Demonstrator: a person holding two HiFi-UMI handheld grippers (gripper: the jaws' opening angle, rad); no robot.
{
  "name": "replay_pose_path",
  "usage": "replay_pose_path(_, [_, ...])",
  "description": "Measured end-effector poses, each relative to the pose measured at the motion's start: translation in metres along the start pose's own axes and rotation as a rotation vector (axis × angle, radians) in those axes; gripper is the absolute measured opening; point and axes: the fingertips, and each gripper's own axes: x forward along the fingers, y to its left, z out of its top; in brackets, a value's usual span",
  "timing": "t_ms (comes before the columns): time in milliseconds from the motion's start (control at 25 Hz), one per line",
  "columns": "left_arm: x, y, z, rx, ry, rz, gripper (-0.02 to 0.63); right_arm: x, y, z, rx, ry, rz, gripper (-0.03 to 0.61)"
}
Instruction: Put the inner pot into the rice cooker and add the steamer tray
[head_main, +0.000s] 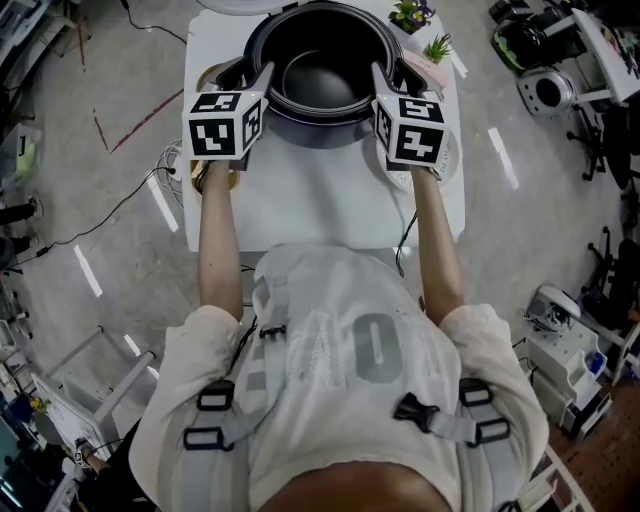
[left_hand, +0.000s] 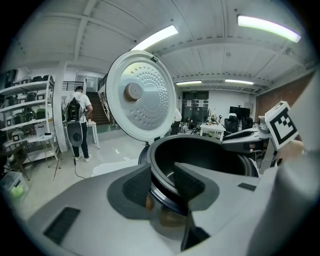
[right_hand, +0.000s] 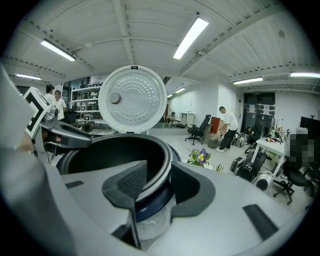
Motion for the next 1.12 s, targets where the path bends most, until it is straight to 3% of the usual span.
replay_pose_path(280, [-0.018, -0.003, 0.024, 0.087, -0.053, 0.057, 0.138, -0.018, -0.002, 0.026, 0.010, -0.077, 0.021, 0.158])
replay_pose_path(560, [-0.062, -0.030, 0.066, -0.017, -0.252, 0.045, 0.140, -0.069, -0.004, 0.044, -0.027, -0.168, 0.038, 0.166])
replay_pose_path(680, [-0.076, -0.052, 0.073, -0.046, -0.298, 0.025, 0.140, -0.092, -0.011, 0.040, -0.048, -0.178, 0.034, 0.196])
replay_pose_path(1120, [-0.076, -0.166, 0.043, -0.083, -0.256, -0.135, 0.186, -0.159, -0.072, -0.017, 0.005, -0.147, -0.068, 0.218])
